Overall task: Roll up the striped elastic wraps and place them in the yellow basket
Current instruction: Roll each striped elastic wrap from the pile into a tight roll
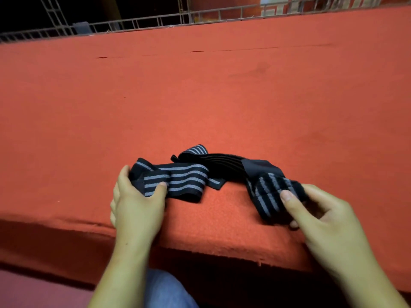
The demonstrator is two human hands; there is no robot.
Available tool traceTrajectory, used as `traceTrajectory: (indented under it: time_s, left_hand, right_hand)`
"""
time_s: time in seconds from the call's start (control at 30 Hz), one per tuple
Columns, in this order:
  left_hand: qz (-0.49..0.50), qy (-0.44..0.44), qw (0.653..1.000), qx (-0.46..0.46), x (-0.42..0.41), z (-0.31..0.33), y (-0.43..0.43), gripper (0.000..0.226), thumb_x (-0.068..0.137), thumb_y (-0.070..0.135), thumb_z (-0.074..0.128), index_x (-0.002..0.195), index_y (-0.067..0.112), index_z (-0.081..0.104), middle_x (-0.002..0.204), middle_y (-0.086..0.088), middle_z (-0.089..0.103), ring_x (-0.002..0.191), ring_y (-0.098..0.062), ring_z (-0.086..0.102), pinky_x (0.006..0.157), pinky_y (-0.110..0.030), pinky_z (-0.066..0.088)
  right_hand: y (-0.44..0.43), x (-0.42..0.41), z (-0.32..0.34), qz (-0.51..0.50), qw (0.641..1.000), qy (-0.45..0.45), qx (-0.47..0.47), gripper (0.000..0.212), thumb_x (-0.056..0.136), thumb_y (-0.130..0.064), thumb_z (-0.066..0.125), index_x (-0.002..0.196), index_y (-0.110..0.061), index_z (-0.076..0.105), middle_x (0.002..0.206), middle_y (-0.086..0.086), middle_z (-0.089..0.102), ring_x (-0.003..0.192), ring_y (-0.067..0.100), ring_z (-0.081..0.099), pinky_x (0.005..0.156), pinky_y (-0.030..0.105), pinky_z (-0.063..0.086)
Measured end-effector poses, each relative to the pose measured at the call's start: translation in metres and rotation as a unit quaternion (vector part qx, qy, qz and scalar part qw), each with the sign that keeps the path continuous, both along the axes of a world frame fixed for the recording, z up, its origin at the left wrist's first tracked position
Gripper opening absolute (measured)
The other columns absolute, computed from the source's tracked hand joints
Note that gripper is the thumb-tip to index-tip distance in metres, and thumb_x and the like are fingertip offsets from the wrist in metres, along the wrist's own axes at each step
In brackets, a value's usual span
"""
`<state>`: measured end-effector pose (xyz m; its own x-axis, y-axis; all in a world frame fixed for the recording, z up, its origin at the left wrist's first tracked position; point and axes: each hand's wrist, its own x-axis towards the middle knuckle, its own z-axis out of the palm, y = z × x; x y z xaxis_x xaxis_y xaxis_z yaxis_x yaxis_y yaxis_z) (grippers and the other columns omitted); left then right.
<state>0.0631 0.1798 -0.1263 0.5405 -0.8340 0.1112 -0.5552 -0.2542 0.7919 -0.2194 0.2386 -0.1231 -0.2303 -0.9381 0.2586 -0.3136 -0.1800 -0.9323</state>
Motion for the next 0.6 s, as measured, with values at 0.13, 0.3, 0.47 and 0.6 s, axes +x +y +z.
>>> traceTrajectory:
  time_s: [0.13,0.3,0.47,0.6]
  left_hand:
    - [-0.013,0.018,0.997,-0.073,-0.005,0.001,0.004,0.075,0.088,0.020,0.078,0.153,0.027,0.041,0.148,-0.005,0.050,0.137,-0.023,0.046,0.115,-0.035,0.034]
    - [-0.086,0.061,0.978,-0.178,-0.022,0.011,0.013,0.066,0.088,0.006,0.076,0.144,0.033,0.053,0.127,0.013,0.066,0.112,0.005,0.060,0.101,-0.011,0.043]
    - [-0.182,0.112,0.954,-0.212,-0.050,0.013,0.025,0.070,0.085,0.000,0.080,0.135,0.043,0.055,0.116,0.018,0.073,0.110,0.001,0.068,0.095,-0.015,0.051]
    - [-0.269,0.093,0.937,-0.204,-0.072,0.010,0.034,0.073,0.084,-0.006,0.079,0.138,0.036,0.055,0.116,0.024,0.072,0.111,0.003,0.068,0.097,-0.012,0.048]
  right_hand:
    - [0.002,0.001,0.006,0.021,0.993,-0.118,0.002,0.020,0.088,-0.038,0.067,0.103,-0.038,0.080,0.084,-0.005,0.078,0.062,0.009,0.061,0.057,0.017,0.049]
    - [0.001,-0.001,0.000,0.051,0.979,-0.197,0.011,0.036,0.090,-0.046,0.074,0.117,-0.024,0.079,0.115,0.007,0.077,0.095,0.024,0.070,0.079,0.041,0.055]
    - [0.002,-0.001,0.008,-0.019,0.994,-0.096,-0.043,0.016,0.089,-0.030,0.069,0.095,-0.026,0.082,0.118,-0.011,0.071,0.099,0.002,0.069,0.084,0.012,0.051]
    - [0.000,-0.001,0.005,-0.032,0.998,-0.026,-0.046,0.020,0.095,-0.013,0.071,0.095,-0.030,0.081,0.109,-0.011,0.073,0.100,0.006,0.069,0.085,0.014,0.049]
